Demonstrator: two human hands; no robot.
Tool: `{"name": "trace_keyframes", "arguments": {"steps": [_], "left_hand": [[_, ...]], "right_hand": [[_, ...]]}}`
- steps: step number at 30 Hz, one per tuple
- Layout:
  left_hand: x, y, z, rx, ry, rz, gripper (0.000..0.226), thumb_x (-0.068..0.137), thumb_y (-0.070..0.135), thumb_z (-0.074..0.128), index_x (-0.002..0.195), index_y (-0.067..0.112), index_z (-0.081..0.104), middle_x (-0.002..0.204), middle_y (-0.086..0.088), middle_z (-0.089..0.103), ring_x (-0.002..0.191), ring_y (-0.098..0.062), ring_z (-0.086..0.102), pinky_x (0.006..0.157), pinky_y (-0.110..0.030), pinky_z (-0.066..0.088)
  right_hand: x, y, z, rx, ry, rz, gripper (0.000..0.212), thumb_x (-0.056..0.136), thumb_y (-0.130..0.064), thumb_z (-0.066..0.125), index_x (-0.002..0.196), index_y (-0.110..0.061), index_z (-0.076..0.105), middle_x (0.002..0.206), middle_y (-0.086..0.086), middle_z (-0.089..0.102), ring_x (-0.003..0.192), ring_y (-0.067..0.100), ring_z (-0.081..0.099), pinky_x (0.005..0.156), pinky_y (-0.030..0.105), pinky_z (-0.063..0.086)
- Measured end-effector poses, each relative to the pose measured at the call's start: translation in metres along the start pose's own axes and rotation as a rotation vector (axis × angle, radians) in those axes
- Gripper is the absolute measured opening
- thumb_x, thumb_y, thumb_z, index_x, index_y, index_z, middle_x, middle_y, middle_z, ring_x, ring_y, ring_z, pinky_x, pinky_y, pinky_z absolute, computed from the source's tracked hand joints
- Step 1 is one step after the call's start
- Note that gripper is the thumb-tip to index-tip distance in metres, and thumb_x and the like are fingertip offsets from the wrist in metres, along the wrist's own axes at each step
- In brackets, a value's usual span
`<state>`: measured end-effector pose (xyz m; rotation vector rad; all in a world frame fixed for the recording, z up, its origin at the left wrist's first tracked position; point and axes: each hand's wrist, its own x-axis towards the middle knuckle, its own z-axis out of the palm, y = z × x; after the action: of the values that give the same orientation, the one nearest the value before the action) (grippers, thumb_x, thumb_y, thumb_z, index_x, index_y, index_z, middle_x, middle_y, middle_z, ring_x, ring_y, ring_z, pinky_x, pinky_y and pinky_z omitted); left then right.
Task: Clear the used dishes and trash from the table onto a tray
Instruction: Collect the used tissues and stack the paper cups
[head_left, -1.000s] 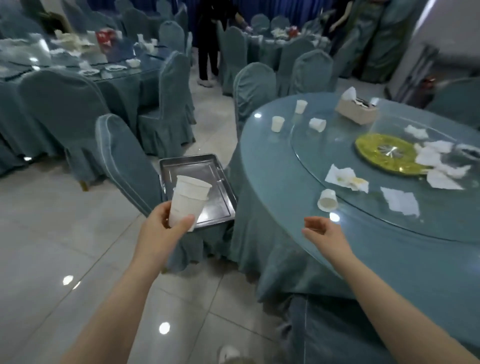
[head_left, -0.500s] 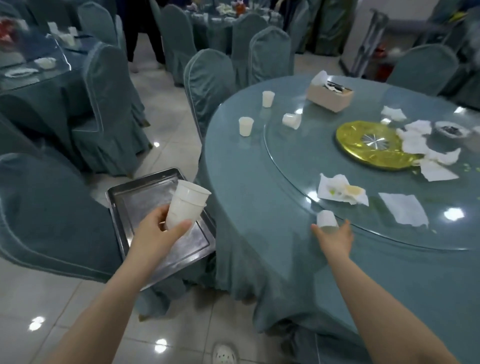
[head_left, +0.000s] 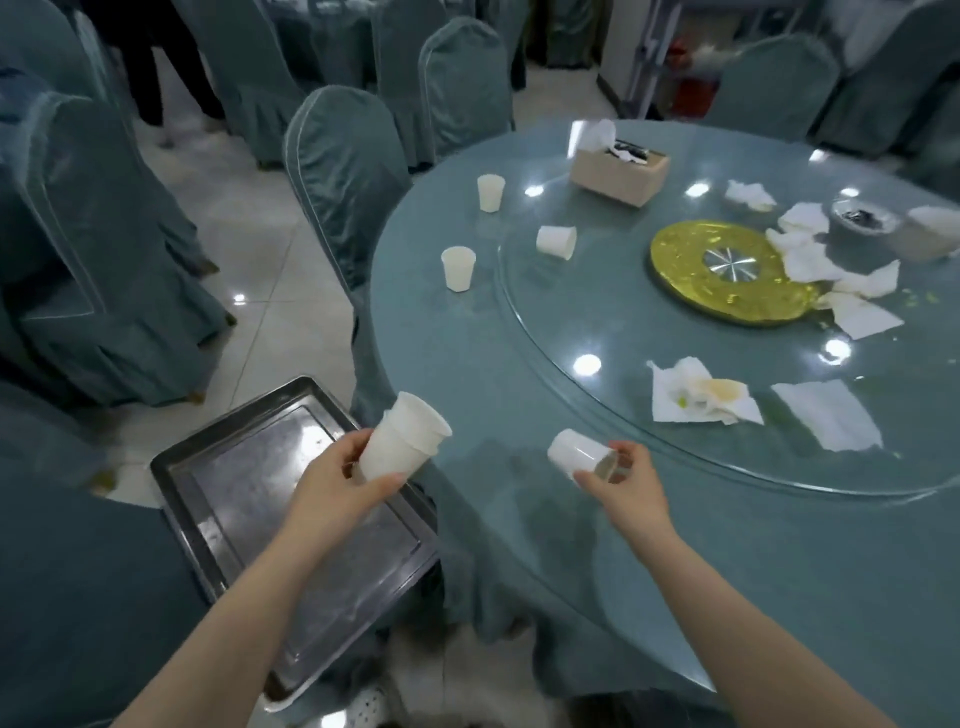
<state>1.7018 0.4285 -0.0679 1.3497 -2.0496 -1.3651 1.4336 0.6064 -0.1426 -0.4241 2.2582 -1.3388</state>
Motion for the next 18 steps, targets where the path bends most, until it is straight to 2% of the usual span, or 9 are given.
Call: {"name": "trace_keyframes", "arguments": {"steps": [2, 5, 8, 11, 14, 18], "left_hand": [[0.019, -0.002, -0.01, 0.016, -0.049, 0.044, 0.053, 0.07, 0.017, 0.081, 0.116, 0.03, 0.059, 0.105, 0.014, 0.064, 0.096, -0.007, 0.061, 0.07, -0.016, 0.043], [0.042, -0.001, -0.026, 0.028, -0.099, 0.096, 0.056, 0.066, 0.014, 0.081, 0.11, 0.041, 0.059, 0.103, 0.021, 0.064, 0.093, 0.0, 0.06, 0.07, -0.014, 0.044], [0.062, 0.001, -0.044, 0.056, -0.117, 0.15, 0.059, 0.064, 0.014, 0.082, 0.097, 0.056, 0.056, 0.099, 0.026, 0.063, 0.088, 0.006, 0.059, 0.072, -0.015, 0.044], [0.083, 0.005, -0.063, 0.066, -0.176, 0.192, 0.059, 0.063, 0.013, 0.082, 0.103, 0.051, 0.06, 0.101, 0.024, 0.065, 0.09, 0.005, 0.06, 0.08, -0.023, 0.049], [0.102, 0.009, -0.079, 0.148, -0.219, 0.235, 0.06, 0.061, 0.019, 0.082, 0.114, 0.04, 0.063, 0.109, 0.018, 0.064, 0.096, 0.0, 0.059, 0.083, -0.023, 0.046], [0.119, 0.007, -0.099, 0.127, -0.167, 0.247, 0.061, 0.057, 0.023, 0.081, 0.108, 0.049, 0.059, 0.108, 0.02, 0.061, 0.096, 0.005, 0.056, 0.08, -0.019, 0.044]], "right_hand": [[-0.003, -0.031, 0.014, 0.077, -0.07, -0.08, 0.054, 0.071, -0.02, 0.079, 0.119, -0.029, 0.056, 0.114, -0.003, 0.057, 0.084, 0.006, 0.063, 0.068, 0.018, 0.047], [-0.01, -0.081, 0.035, 0.234, -0.18, -0.144, 0.062, 0.073, -0.018, 0.08, 0.128, -0.033, 0.054, 0.119, -0.01, 0.059, 0.1, 0.011, 0.064, 0.08, 0.023, 0.05], [-0.016, -0.122, 0.059, 0.271, -0.275, -0.218, 0.055, 0.071, -0.022, 0.08, 0.118, -0.038, 0.057, 0.119, -0.014, 0.063, 0.101, 0.006, 0.064, 0.08, 0.023, 0.052], [-0.017, -0.149, 0.087, 0.202, -0.379, -0.248, 0.054, 0.064, -0.031, 0.079, 0.113, -0.042, 0.059, 0.114, -0.017, 0.066, 0.1, 0.001, 0.064, 0.078, 0.019, 0.053], [-0.016, -0.165, 0.115, 0.124, -0.486, -0.252, 0.052, 0.075, -0.022, 0.079, 0.117, -0.041, 0.056, 0.118, -0.014, 0.064, 0.106, 0.006, 0.063, 0.085, 0.021, 0.051], [-0.005, -0.184, 0.14, 0.114, -0.557, -0.246, 0.05, 0.081, -0.019, 0.073, 0.117, -0.046, 0.052, 0.124, -0.023, 0.057, 0.105, 0.002, 0.064, 0.085, 0.017, 0.05]]}}
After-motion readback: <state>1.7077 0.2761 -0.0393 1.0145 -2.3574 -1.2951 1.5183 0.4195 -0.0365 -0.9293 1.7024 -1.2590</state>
